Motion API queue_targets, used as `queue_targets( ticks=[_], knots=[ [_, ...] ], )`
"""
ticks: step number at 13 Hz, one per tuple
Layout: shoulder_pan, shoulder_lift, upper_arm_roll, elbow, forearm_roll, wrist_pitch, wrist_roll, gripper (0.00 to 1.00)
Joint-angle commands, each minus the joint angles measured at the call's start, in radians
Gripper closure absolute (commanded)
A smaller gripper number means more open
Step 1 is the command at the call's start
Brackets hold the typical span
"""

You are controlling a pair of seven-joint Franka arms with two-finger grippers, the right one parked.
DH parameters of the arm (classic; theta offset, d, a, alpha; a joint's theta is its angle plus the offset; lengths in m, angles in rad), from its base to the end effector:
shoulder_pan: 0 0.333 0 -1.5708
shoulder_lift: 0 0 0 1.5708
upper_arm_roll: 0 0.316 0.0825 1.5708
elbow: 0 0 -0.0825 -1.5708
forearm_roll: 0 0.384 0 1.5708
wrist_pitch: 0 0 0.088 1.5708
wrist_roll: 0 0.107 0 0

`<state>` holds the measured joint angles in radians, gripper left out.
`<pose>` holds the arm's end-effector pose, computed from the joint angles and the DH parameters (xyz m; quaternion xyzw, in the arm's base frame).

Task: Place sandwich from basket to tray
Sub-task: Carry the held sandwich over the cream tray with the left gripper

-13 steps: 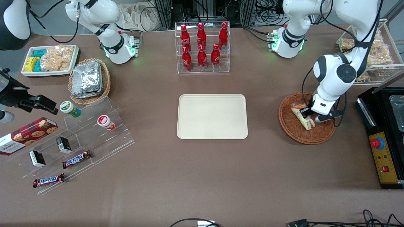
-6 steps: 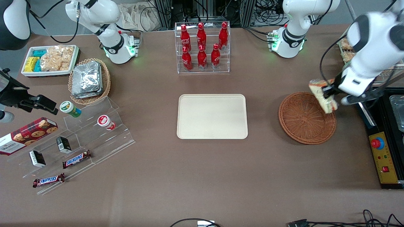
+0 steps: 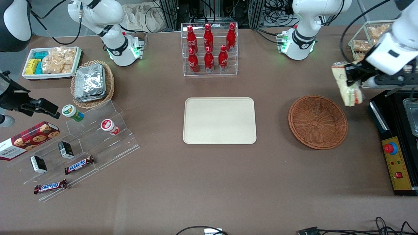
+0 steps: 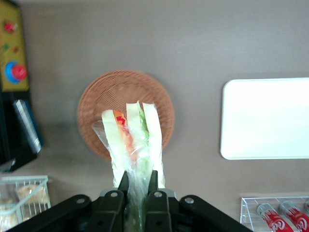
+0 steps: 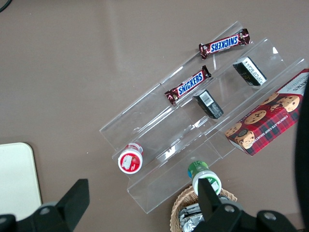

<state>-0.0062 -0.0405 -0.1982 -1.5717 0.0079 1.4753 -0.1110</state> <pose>0.5208 -0.1094 0.6375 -0.9985 0.0462 0.0267 0.0123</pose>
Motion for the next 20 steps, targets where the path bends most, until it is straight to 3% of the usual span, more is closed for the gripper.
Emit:
queue_targets(
  ticks=[1,4,7,10,12,20],
  knots=[
    [-0.004,0.149,-0.146,0.185,0.013,-0.081,-0.016,0.81],
    [-0.014,0.258,-0.335,0.269,0.102,-0.079,-0.184,0.81],
    [-0.023,0.359,-0.464,0.314,0.125,-0.069,-0.39,0.81],
    [-0.081,0.404,-0.475,0.25,0.175,-0.022,-0.433,0.81],
    [-0.081,0.392,-0.475,0.098,0.179,0.118,-0.464,0.81],
    [-0.071,0.441,-0.463,-0.355,0.365,0.698,-0.625,0.83]
  ],
)
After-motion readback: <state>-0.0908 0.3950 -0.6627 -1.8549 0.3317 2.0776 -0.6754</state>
